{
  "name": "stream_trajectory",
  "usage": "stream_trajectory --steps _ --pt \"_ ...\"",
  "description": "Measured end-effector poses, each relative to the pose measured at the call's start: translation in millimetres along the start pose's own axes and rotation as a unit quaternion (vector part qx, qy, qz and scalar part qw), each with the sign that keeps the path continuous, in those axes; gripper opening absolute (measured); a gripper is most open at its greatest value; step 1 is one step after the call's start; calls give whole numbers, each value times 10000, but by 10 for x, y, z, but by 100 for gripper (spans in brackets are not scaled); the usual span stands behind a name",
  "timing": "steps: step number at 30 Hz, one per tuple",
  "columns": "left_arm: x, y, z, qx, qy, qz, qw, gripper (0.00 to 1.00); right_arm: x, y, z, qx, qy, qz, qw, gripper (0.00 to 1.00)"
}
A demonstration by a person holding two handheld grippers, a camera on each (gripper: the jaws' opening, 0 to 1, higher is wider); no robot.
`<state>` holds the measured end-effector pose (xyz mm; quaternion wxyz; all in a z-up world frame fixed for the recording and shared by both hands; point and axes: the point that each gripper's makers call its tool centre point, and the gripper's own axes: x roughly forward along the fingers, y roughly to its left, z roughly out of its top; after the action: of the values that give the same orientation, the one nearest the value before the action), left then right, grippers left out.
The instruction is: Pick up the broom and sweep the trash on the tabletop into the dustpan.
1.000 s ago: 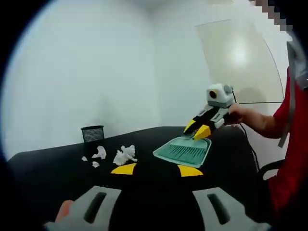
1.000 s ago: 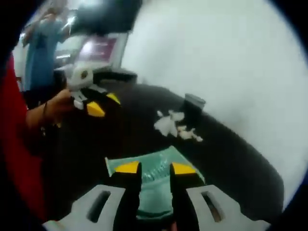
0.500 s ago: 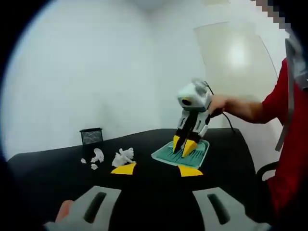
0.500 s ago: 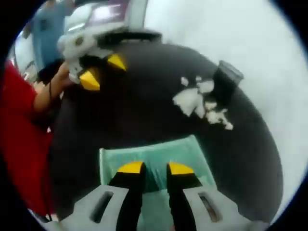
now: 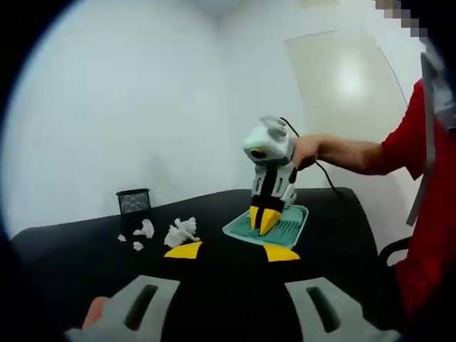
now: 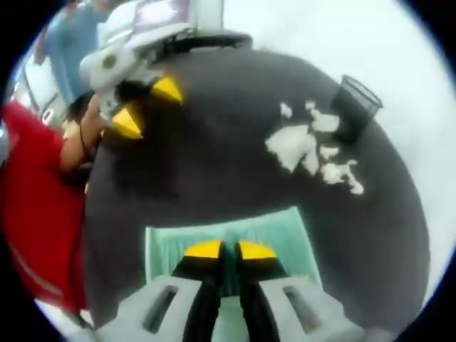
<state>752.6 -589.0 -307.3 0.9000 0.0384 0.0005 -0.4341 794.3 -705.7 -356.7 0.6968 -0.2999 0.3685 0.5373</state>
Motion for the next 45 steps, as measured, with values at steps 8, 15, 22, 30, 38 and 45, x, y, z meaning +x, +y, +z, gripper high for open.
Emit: stream_trajectory --steps 8,15,22,30,38,45 --pt "6 -43 -26 56 70 -49 9999 20 -93 147 110 1 -497 9 9988 4" --pt "-2 -51 -53 89 138 -32 9999 19 -352 269 408 68 -1357 -79 9907 4" --pt "-12 -81 -32 -73 86 -106 9999 17 -454 473 596 -3 -1838 -45 9829 4" --pt "-48 -142 123 -468 -299 -314 9980 16 -371 579 661 -103 -1953 -39 9807 4" --pt "-13 -297 142 -1670 -204 -899 9816 13 -215 640 686 -693 -1679 -497 9821 4" --pt "18 -322 88 -2310 28 -1136 9663 19 -176 744 752 -1065 -1668 -672 9779 4"
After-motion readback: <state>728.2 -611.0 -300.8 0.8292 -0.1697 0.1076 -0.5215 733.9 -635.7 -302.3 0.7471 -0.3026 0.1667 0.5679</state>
